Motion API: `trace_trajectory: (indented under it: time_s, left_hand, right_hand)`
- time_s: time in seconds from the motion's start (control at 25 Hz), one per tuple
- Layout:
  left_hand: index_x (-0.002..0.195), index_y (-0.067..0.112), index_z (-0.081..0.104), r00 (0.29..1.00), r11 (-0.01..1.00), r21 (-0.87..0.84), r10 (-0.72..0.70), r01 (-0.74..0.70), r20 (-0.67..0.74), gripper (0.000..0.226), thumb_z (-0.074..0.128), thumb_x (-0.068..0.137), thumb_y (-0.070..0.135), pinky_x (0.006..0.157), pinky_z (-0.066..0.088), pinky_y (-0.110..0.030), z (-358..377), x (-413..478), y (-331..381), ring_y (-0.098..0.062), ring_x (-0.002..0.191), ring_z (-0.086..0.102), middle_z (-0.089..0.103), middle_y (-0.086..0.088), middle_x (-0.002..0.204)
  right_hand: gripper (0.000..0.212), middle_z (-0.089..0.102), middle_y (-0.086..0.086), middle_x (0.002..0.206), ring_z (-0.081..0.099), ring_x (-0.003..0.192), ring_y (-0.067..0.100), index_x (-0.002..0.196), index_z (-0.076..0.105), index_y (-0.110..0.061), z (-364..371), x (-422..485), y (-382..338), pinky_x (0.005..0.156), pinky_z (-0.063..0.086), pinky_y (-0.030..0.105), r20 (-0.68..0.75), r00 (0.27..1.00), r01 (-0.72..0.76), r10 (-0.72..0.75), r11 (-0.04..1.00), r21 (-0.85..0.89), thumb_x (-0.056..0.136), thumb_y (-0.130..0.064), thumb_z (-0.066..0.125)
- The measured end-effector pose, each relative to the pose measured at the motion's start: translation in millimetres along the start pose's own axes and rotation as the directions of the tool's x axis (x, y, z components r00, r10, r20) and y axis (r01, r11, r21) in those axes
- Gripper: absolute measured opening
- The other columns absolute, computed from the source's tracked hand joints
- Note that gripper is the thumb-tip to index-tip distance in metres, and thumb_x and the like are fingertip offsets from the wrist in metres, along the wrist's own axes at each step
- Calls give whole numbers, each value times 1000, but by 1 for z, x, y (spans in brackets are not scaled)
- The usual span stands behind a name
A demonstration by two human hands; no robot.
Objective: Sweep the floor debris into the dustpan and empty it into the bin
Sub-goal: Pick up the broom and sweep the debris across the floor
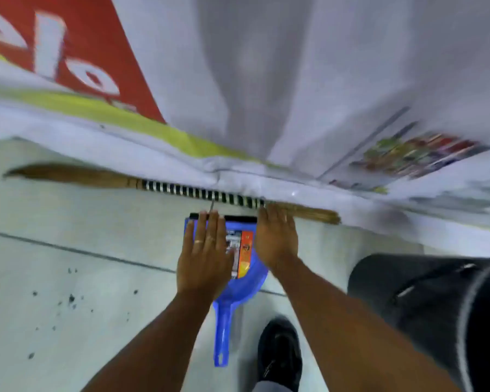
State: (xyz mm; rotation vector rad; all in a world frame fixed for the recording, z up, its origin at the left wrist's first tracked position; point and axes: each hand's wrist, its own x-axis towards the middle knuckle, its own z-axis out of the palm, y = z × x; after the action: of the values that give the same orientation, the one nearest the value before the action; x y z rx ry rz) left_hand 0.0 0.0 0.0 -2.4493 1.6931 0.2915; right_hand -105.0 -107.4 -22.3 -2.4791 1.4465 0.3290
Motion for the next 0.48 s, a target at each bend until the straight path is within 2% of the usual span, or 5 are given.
trace_trajectory:
  time_s: [0.08, 0.16, 0.24, 0.32, 0.48]
  left_hand:
    - [132, -3, 48, 999, 999, 35, 9, -10, 41, 65, 39, 85, 40, 110, 18, -47, 43, 7, -2, -37, 129, 47, 52, -20, 138]
    - [134, -3, 45, 999, 1000, 14, 20, -21, 51, 65, 35, 87, 41, 110, 17, -47, 73, 9, -9, -38, 131, 44, 49, -21, 140]
    - [136, -3, 43, 996, 999, 21, 43, -45, 77, 65, 31, 89, 41, 111, 16, -46, 94, 0, -11, -38, 133, 41, 47, -21, 142]
    - [136, -3, 41, 995, 997, 33, 74, -76, 60, 66, 28, 89, 41, 113, 9, -45, 101, -5, -22, -38, 134, 40, 46, -22, 142]
    - [135, -6, 41, 994, 996, 75, 30, -38, 106, 73, 6, 96, 44, 114, 0, -41, 73, -20, -58, -39, 132, 42, 46, -24, 141]
  right_hand:
    - [58, 32, 16, 152, 26, 143, 31, 143, 30, -1, 40, 25, 1, 117, 23, 50, 171, 985, 4, -4, 1000, -3, 87, -7, 42]
    - [65, 24, 13, 155, 18, 145, 29, 146, 22, -5, 64, 45, 6, 118, 18, 53, 218, 976, 26, -18, 999, -35, 88, -9, 50]
    - [57, 44, 18, 143, 39, 135, 34, 138, 39, -5, 94, 56, 1, 111, 31, 56, 108, 994, 48, -33, 990, -135, 83, -7, 53]
    - [45, 65, 19, 113, 60, 107, 37, 121, 58, -8, 100, 70, -5, 95, 47, 53, -25, 1000, -12, 6, 967, -256, 79, -7, 43]
    - [36, 66, 13, 102, 59, 101, 33, 106, 65, -8, 56, 72, -27, 90, 47, 41, 72, 990, 137, -120, 938, -319, 78, -8, 43]
